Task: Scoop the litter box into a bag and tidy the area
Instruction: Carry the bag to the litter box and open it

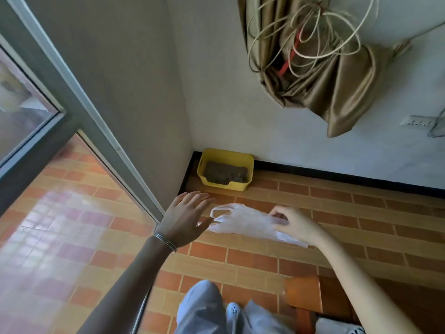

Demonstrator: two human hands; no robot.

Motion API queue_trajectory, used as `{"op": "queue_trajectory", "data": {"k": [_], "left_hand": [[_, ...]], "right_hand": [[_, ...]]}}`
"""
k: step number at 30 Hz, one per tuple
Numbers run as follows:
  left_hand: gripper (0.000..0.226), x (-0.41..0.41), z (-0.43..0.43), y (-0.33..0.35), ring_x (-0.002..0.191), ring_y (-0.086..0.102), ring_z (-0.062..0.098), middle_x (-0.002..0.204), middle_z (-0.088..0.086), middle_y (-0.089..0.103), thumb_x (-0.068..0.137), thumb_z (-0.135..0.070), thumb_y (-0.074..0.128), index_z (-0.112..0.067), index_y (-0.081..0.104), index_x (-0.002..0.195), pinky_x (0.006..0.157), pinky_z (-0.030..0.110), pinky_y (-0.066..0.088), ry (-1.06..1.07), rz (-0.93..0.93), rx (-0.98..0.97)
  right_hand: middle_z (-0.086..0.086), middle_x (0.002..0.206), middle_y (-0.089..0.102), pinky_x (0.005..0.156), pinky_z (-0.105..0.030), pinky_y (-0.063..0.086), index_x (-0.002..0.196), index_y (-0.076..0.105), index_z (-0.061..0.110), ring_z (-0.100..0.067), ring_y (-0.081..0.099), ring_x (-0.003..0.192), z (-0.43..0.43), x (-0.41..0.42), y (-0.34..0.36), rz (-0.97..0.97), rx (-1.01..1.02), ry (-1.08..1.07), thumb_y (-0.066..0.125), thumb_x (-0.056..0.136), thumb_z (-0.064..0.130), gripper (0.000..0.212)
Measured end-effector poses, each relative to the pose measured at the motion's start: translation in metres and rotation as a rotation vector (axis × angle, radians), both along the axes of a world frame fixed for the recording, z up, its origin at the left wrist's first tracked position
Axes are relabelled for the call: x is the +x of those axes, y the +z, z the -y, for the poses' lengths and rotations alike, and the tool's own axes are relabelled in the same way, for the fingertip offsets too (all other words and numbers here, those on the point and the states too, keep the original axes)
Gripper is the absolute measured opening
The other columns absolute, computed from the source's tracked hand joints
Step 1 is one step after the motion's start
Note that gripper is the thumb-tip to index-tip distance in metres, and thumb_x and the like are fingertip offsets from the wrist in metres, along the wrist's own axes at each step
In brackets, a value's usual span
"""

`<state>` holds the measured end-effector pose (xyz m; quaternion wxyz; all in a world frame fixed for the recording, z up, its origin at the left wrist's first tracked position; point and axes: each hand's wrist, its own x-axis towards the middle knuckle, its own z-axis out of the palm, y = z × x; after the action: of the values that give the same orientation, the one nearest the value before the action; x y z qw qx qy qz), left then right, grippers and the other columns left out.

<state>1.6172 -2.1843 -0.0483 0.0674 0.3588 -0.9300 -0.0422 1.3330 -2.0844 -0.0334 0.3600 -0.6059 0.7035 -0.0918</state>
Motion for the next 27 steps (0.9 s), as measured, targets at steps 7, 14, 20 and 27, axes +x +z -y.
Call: {"op": "queue_trajectory", "data": {"k": [7, 14, 20, 27], "left_hand": [[0.052, -0.017, 0.100, -0.025, 0.111, 0.059, 0.022, 0.118, -0.002, 0.064, 0.087, -0.051, 0.032, -0.024, 0.061, 0.120, 0.095, 0.041, 0.045, -0.038, 0.028, 0.034], [0.052, -0.034, 0.230, -0.059, 0.107, 0.060, 0.023, 0.116, 0.000, 0.064, 0.086, -0.051, 0.034, -0.022, 0.061, 0.119, 0.092, 0.040, 0.047, -0.139, 0.065, 0.085], [0.048, -0.067, 0.312, -0.120, 0.108, 0.058, 0.023, 0.119, 0.001, 0.062, 0.085, -0.052, 0.042, -0.025, 0.058, 0.121, 0.091, 0.039, 0.046, -0.219, 0.118, 0.182], [0.048, -0.104, 0.356, -0.236, 0.101, 0.062, 0.028, 0.115, 0.004, 0.064, 0.081, -0.046, 0.042, -0.022, 0.059, 0.118, 0.082, 0.044, 0.053, -0.326, 0.023, 0.236]], "right_hand": [[0.005, 0.099, 0.063, 0.075, -0.025, 0.046, 0.106, 0.060, 0.019, -0.010, 0.059, 0.085, 0.081, -0.013, -0.032, -0.002, 0.068, -0.016, 0.055, 0.089, 0.016, 0.018], [0.005, 0.094, 0.062, 0.070, -0.024, 0.046, 0.106, 0.059, 0.018, -0.011, 0.059, 0.080, 0.190, -0.006, -0.070, -0.014, 0.113, -0.070, 0.054, 0.090, 0.017, 0.016], [0.004, 0.089, 0.061, 0.060, -0.012, 0.038, 0.104, 0.060, 0.011, 0.000, 0.051, 0.068, 0.262, -0.015, -0.117, -0.024, 0.101, -0.119, 0.051, 0.091, 0.014, 0.016], [0.000, 0.091, 0.065, 0.068, -0.026, 0.045, 0.099, 0.061, 0.007, -0.017, 0.060, 0.078, 0.308, -0.055, -0.240, -0.011, 0.117, -0.134, 0.053, 0.089, 0.012, 0.014]]}}
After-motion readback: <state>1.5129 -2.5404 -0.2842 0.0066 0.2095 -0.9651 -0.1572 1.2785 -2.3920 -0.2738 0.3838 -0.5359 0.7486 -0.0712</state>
